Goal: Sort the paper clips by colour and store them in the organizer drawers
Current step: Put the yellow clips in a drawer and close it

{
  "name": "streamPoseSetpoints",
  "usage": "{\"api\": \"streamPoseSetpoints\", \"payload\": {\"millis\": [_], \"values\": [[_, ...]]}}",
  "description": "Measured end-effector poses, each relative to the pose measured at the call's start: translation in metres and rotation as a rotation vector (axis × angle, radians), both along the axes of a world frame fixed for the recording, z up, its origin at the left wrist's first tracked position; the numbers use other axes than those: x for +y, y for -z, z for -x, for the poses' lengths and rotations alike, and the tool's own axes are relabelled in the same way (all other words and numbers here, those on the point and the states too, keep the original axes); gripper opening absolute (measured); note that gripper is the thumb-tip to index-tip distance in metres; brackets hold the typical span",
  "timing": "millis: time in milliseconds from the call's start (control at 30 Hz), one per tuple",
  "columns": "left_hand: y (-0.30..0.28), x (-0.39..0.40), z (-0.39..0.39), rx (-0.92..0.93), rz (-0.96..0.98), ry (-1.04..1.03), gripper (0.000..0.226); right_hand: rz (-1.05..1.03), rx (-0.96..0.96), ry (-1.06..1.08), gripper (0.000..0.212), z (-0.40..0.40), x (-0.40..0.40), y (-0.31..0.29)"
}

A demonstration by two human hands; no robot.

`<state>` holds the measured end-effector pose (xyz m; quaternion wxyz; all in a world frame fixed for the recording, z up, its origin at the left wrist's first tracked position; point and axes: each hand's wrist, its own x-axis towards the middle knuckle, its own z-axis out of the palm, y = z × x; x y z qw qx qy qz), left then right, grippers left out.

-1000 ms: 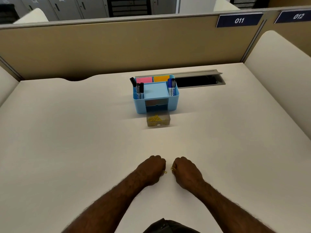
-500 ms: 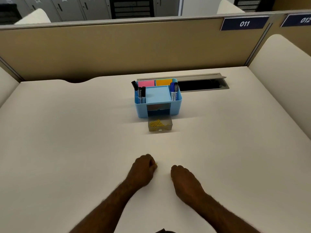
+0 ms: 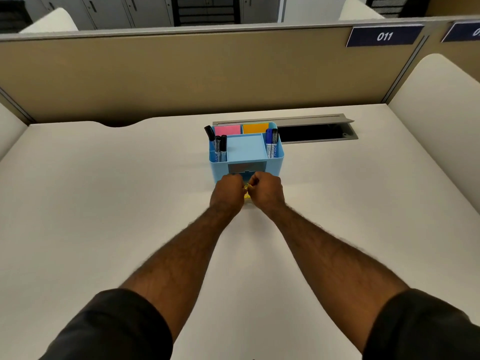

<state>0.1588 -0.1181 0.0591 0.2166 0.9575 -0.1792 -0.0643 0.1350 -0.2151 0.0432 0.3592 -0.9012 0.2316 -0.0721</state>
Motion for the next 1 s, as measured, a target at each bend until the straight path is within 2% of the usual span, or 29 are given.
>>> {"api": "streamPoseSetpoints", "payload": {"millis": [133, 200, 300, 367, 400, 467, 533, 567, 633, 767, 1000], "values": [[0.01, -0.003, 0.003, -0.014, -0.043, 0.051, 0.015, -0.058, 0.156, 0.097, 0.029, -0.013, -0.002, 0.014], [0.012, -0.002, 0.005, -0.017, -0.015, 0.047, 0.016, -0.079, 0.17, 0.121, 0.03, -0.012, -0.002, 0.013], [0.012, 0.005, 0.003, -0.14, 0.065, -0.008, 0.011, -0.045, -0.036, 0.114, 0.019, 0.002, -0.001, 0.0], [0.009, 0.014, 0.001, -0.292, 0.162, -0.073, 0.01, -0.157, -0.161, 0.244, 0.012, 0.014, 0.0, -0.004], [0.008, 0.019, 0.0, -0.376, 0.189, -0.098, 0.013, -0.275, -0.165, 0.342, 0.01, 0.018, 0.002, -0.002], [0.004, 0.027, -0.004, -0.482, 0.173, -0.14, 0.029, -0.701, -0.115, 0.52, 0.015, 0.028, 0.011, 0.003], [0.002, 0.032, -0.01, -0.441, 0.126, -0.135, 0.047, -1.183, -0.054, 0.59, 0.013, 0.042, 0.025, 0.008], [0.002, 0.034, -0.013, -0.39, 0.101, -0.114, 0.054, -1.356, -0.027, 0.604, 0.012, 0.048, 0.03, 0.011], [0.004, 0.035, -0.016, -0.283, 0.047, -0.062, 0.065, -1.547, -0.015, 0.606, 0.019, 0.057, 0.038, 0.02], [0.011, 0.036, -0.012, -0.204, -0.021, -0.025, 0.074, -1.628, -0.074, 0.593, 0.029, 0.055, 0.039, 0.021], [0.01, 0.035, -0.013, -0.155, 0.013, -0.051, 0.078, -1.564, -0.054, 0.523, 0.032, 0.036, 0.026, 0.01]]}}
